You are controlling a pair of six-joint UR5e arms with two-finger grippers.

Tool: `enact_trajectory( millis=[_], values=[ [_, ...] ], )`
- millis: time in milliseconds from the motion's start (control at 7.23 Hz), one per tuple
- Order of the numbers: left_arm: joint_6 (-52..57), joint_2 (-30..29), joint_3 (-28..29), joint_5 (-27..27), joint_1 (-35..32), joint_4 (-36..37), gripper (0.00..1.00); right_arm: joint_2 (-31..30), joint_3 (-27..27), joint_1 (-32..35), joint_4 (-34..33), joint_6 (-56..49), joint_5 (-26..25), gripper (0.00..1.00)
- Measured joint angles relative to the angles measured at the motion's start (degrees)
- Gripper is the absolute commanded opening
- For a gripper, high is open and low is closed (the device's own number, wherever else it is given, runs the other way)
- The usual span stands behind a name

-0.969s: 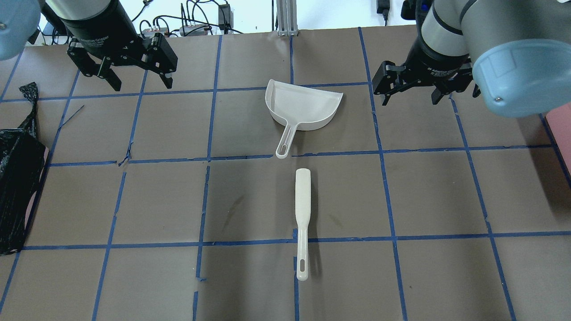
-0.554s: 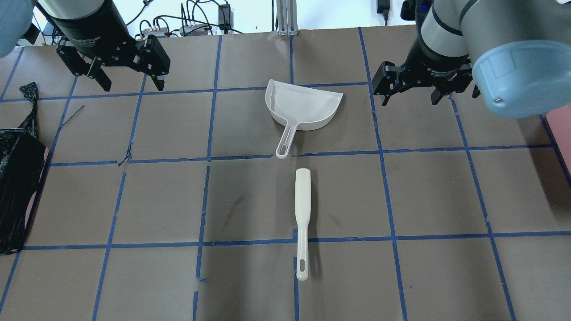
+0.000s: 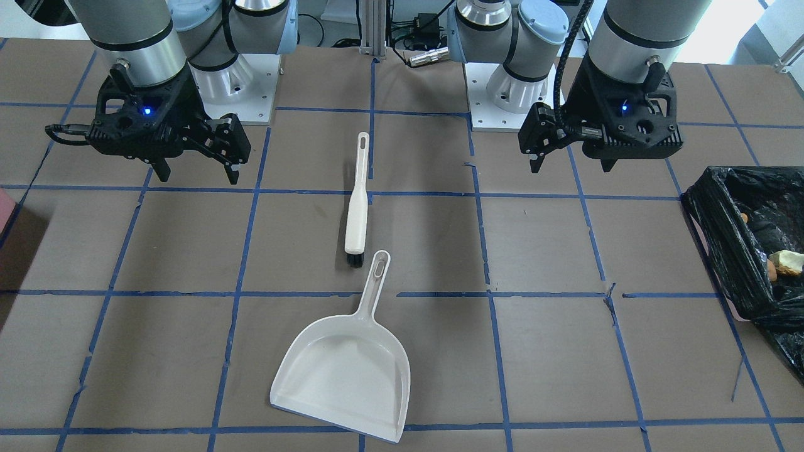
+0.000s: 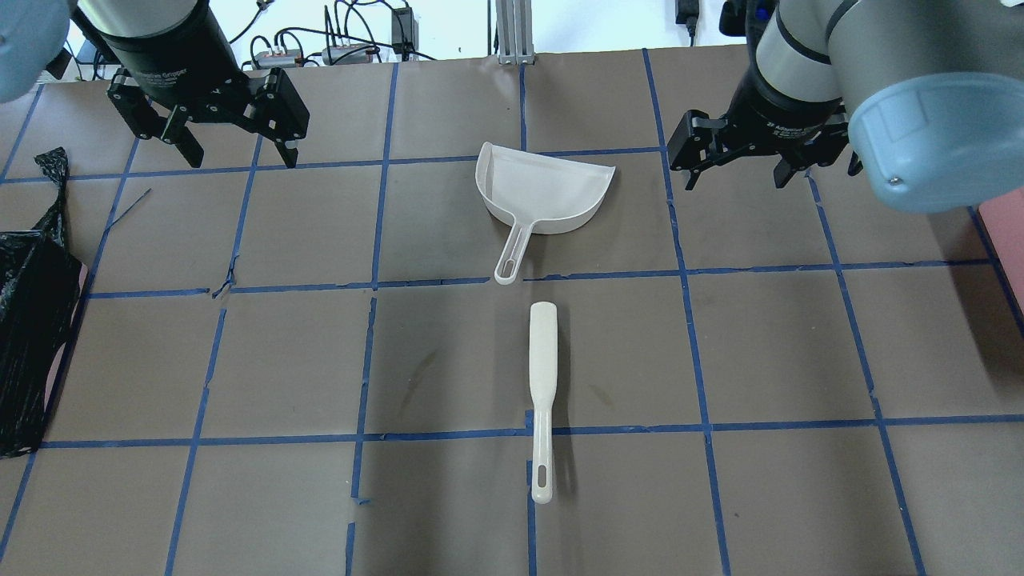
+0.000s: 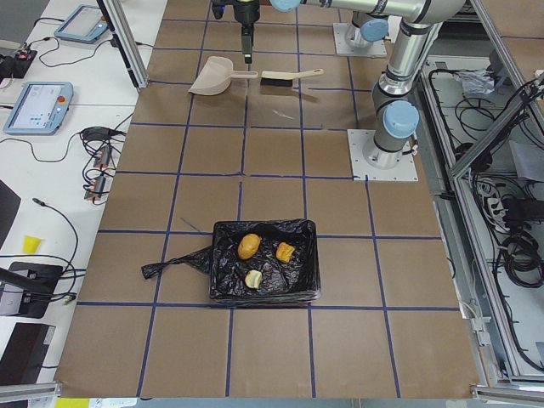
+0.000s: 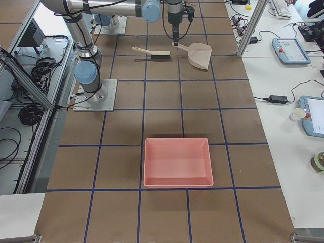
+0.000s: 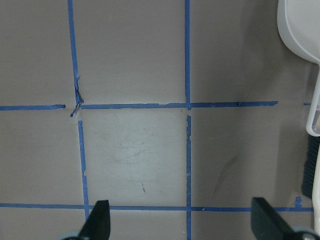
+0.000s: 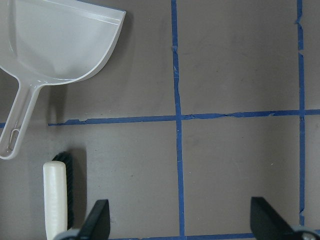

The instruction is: Sweep and dump trash in nearest bin

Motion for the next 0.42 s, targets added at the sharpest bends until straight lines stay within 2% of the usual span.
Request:
enact_trajectory(
  millis=[415],
  values=[
    [0.21, 0.1, 0.52, -0.05, -0.04, -0.04, 1.0, 0.12, 0.14, 0.06, -0.22, -0.09, 1.24, 1.0]
  ],
)
